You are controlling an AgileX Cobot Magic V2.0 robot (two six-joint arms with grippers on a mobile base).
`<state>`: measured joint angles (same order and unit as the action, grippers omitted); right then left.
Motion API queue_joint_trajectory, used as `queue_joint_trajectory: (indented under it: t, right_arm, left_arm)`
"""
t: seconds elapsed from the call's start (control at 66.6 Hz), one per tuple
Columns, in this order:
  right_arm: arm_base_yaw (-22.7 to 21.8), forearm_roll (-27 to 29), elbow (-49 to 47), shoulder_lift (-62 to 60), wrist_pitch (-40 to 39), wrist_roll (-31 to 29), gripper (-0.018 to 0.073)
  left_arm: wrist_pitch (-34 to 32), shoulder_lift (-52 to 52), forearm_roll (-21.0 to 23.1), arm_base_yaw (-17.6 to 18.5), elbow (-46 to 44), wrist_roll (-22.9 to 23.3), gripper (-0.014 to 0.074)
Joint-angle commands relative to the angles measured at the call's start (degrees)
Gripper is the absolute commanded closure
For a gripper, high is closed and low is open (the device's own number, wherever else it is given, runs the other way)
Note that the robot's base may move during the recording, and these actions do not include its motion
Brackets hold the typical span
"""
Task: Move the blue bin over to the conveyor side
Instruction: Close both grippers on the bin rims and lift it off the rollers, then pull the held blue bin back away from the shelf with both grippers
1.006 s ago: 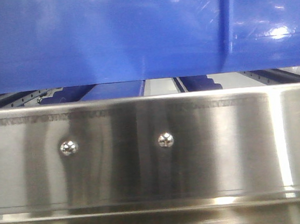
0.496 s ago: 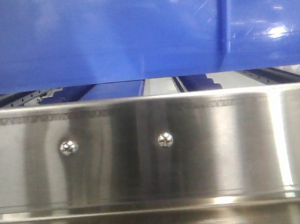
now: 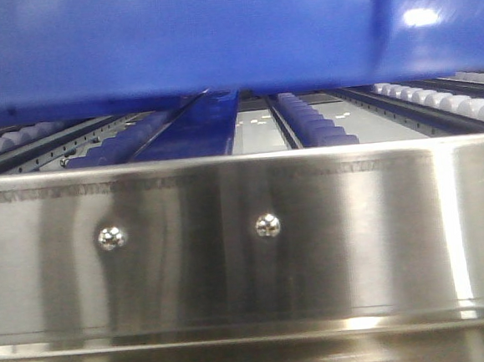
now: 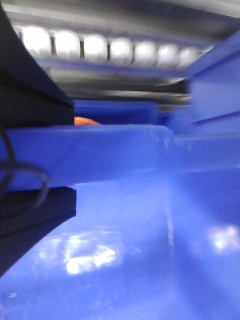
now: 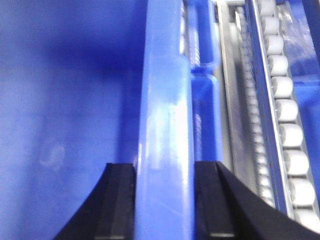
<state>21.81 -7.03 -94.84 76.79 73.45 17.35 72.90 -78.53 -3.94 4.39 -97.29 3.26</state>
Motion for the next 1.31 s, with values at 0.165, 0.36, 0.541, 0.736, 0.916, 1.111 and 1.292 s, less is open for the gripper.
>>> queue_joint_trajectory:
  t: [0.165, 0.36, 0.541, 0.736, 0.916, 1.111, 1.292]
  right_arm:
    - [-0.1, -3.2, 1.0, -9.3, -3.5, -2.5, 0.0631]
    - [-0.1, -3.2, 7.0, -14.3, -3.5, -3.0, 0.0631]
    - [-0.1, -3.2, 7.2, -15.3, -4.0, -4.3, 0.0631]
    - [-0.1, -3.2, 5.1, -15.2, -6.1, -4.9, 0.0631]
    - [-0.1, -3.2, 2.3, -15.3, -8.4, -5.0, 0.0631]
    - [-0.1, -3.2, 1.6, -15.3, -9.3, -5.0, 0.0631]
    - [-0.1, -3.2, 1.6, -15.3, -9.3, -5.0, 0.0631]
  left_arm:
    - [-10.5, 12.1, 0.8, 7.4, 6.3, 1.0, 0.0603]
    - [-12.2, 15.9, -0.8, 9.1, 10.8, 5.7, 0.0606]
    - [-11.0, 15.9, -1.1, 9.1, 11.0, 9.1, 0.0606]
    - [-11.0, 15.9, -1.1, 9.1, 9.4, 9.2, 0.0606]
    - [-11.0, 15.9, -1.1, 9.1, 6.3, 9.2, 0.0606]
    - [-11.0, 15.9, -1.3, 9.1, 5.2, 9.2, 0.0606]
    - [-11.0, 15.9, -1.3, 9.1, 5.2, 9.2, 0.0606]
